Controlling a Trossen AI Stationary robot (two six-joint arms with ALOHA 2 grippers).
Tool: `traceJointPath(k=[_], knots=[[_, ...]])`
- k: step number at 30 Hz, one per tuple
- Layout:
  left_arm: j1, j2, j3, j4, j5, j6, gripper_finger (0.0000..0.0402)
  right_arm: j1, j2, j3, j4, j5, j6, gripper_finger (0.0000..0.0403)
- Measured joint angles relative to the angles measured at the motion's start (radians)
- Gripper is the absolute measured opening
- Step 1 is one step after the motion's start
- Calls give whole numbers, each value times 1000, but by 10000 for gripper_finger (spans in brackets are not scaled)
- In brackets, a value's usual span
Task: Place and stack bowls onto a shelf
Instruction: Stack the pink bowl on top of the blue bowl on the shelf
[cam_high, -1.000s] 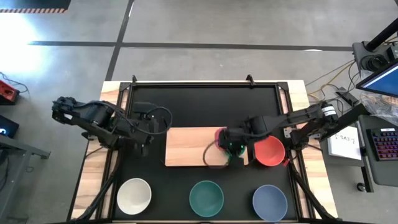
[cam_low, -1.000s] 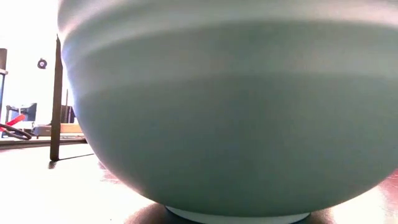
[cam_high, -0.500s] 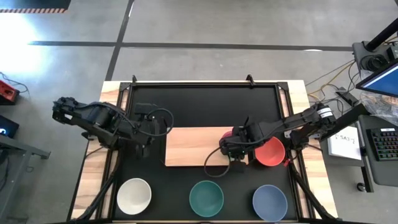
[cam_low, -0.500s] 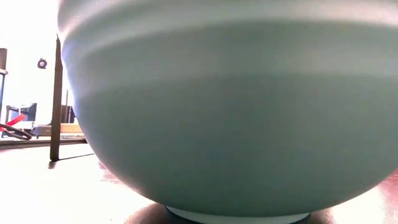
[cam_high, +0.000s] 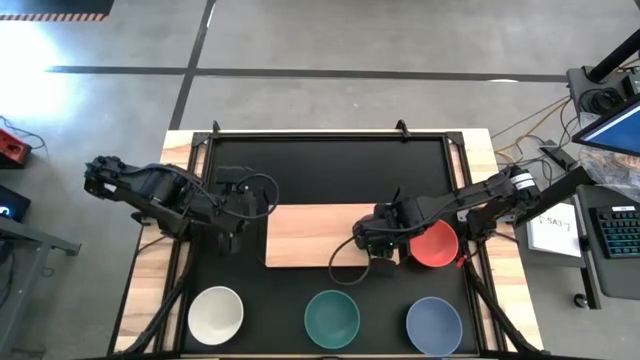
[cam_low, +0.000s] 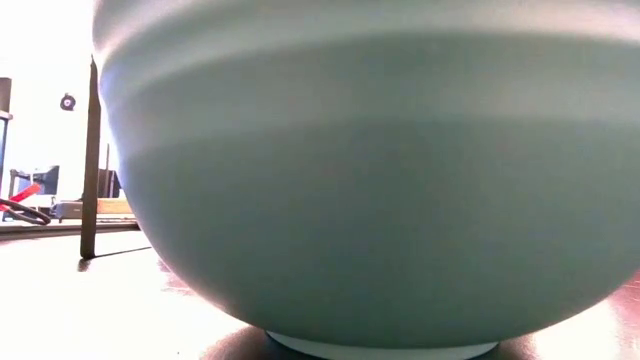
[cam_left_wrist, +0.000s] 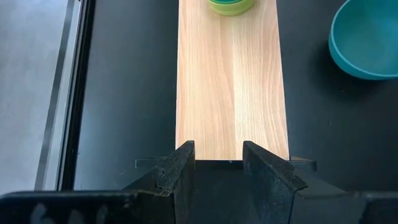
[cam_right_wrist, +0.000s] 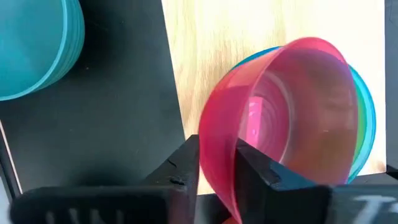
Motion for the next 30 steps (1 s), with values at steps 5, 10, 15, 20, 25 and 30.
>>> traceJointPath(k=[5, 10, 15, 20, 25, 30], knots=[[0, 0, 0, 1, 0, 0, 119, 0, -1, 0, 1, 29, -2, 105], [-1, 0, 0, 9, 0, 0, 119, 0, -3, -1, 1, 29, -2, 107], [-1, 0, 0, 9, 0, 0, 119, 2, -1, -1, -1, 18, -28, 84], [0, 1, -1, 8, 0, 0, 119, 3, 22, -2, -8, 17, -29, 36], [0, 1, -1, 8, 0, 0, 119, 9, 44, -2, -21, 28, -36, 10], [0, 1, -1, 7, 0, 5, 119, 19, 55, -2, -32, 60, -44, 9]])
